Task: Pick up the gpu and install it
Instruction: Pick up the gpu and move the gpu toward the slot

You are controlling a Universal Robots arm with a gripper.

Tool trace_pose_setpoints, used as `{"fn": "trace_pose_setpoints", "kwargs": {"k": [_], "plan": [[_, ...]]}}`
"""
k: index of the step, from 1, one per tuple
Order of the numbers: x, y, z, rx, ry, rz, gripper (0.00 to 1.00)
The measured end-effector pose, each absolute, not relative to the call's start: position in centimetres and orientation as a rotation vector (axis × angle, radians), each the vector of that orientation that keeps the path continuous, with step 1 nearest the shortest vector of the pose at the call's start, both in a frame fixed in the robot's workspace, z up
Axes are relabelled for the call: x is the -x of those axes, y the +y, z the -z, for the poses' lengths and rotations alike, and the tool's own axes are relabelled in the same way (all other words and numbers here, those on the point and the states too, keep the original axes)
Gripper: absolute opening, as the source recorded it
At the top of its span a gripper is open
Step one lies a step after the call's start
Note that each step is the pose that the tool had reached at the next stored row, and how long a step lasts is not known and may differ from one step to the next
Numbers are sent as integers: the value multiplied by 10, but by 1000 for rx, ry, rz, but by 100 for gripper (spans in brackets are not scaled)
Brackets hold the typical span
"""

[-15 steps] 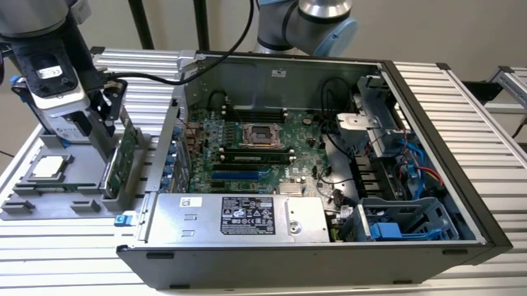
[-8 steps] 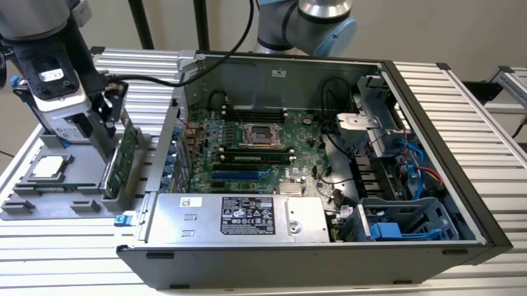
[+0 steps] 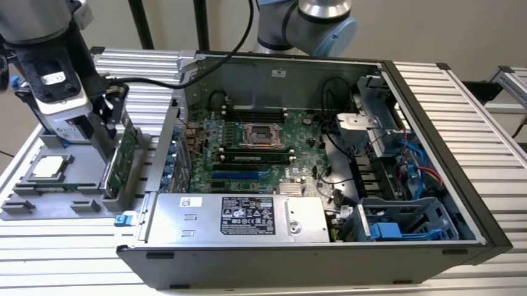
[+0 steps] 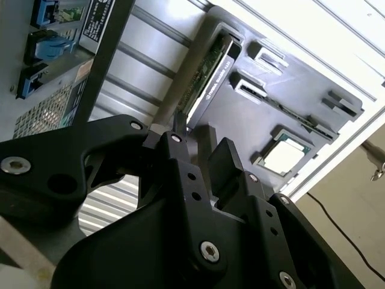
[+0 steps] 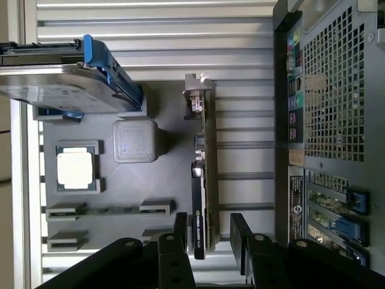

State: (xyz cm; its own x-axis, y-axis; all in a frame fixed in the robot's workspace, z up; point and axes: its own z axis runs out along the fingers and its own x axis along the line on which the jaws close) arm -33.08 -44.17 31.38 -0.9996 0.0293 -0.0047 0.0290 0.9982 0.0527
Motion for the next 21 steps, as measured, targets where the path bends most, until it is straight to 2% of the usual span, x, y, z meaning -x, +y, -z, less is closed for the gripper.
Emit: {"fn": "trace_pose_setpoints", "kwargs": {"k": [21], "plan": [[331,-442,-308,-46,3135,-83,100]]}}
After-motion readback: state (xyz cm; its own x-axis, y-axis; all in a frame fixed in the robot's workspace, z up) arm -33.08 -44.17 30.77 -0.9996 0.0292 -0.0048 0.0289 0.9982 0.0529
